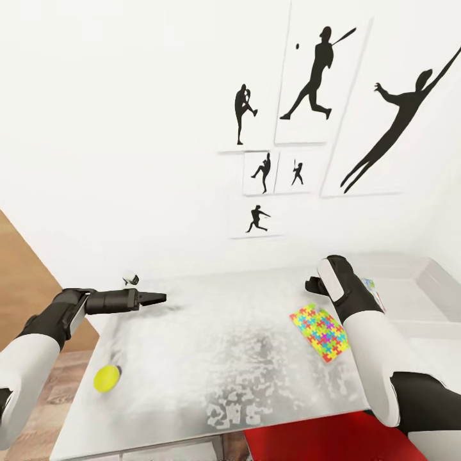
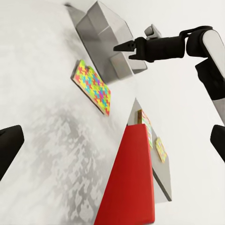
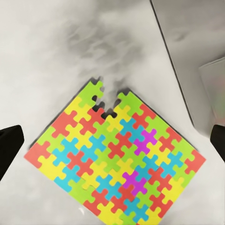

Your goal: Put all the toys in the child's room - the three board games (two on the bed and one on the table), the two jigsaw puzzles on the table, and the tennis ball on the table - inside the toy box on the table in the child's room.

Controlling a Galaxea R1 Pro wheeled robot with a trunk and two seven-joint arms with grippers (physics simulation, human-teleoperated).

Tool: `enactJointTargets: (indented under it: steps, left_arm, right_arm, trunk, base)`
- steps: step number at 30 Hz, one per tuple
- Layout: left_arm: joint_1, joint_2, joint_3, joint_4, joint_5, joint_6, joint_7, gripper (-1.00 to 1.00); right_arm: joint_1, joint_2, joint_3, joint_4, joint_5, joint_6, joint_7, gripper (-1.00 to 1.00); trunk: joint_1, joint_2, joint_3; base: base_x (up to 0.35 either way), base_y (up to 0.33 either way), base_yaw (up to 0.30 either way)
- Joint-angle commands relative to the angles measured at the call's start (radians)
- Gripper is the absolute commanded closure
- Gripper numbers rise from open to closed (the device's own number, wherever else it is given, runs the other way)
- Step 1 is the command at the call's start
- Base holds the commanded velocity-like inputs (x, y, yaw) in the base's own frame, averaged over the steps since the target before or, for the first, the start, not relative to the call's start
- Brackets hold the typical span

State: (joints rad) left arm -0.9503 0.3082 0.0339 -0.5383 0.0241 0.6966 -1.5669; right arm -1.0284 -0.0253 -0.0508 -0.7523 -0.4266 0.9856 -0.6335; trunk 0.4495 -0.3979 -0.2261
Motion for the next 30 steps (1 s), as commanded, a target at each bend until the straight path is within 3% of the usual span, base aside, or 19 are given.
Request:
enactJointTargets:
  steps: [1,13,20,24,27,30]
  left_arm:
    - [-0.001,0.000,0.000,0.000,0.000,0.011,-0.004,-1.00]
    - [0.000,0.001,-0.003,-0.066,0.008,0.018,-0.004,-1.00]
    - [0.000,-0.019,-0.010,-0.160,0.015,0.082,-0.004,-1.00]
    - [-0.008,-0.041,-0.011,-0.292,0.016,0.190,-0.004,-1.00]
    - [-0.012,-0.056,-0.012,-0.458,0.017,0.288,-0.004,-1.00]
    - [-0.013,-0.066,-0.014,-0.577,0.017,0.328,-0.004,-1.00]
  right_arm:
    - [-0.001,0.000,0.000,-0.001,-0.011,0.002,-0.009,-1.00]
    - [-0.001,-0.001,0.001,-0.001,-0.002,-0.037,0.063,-1.00]
    - [-0.001,-0.006,0.004,-0.001,0.000,-0.056,0.088,-1.00]
    - [-0.001,-0.005,0.004,-0.001,0.001,-0.057,0.090,-1.00]
    - [-0.001,-0.005,0.005,-0.001,0.002,-0.058,0.090,-1.00]
    - [-0.001,-0.005,0.005,-0.001,0.002,-0.059,0.090,-1.00]
  trunk:
    - [0.001,-0.002,-0.004]
    - [0.001,-0.002,-0.023]
    - [0.001,-0.002,-0.034]
    - [0.001,-0.002,-0.041]
    - [0.001,-0.002,-0.045]
    - [0.001,-0.002,-0.050]
  base:
    - [0.000,0.000,0.000]
    - [0.000,0.000,0.000]
    - [0.000,0.000,0.000]
    - [0.000,0.000,0.000]
    - [0.000,0.000,0.000]
    - [0.000,0.000,0.000]
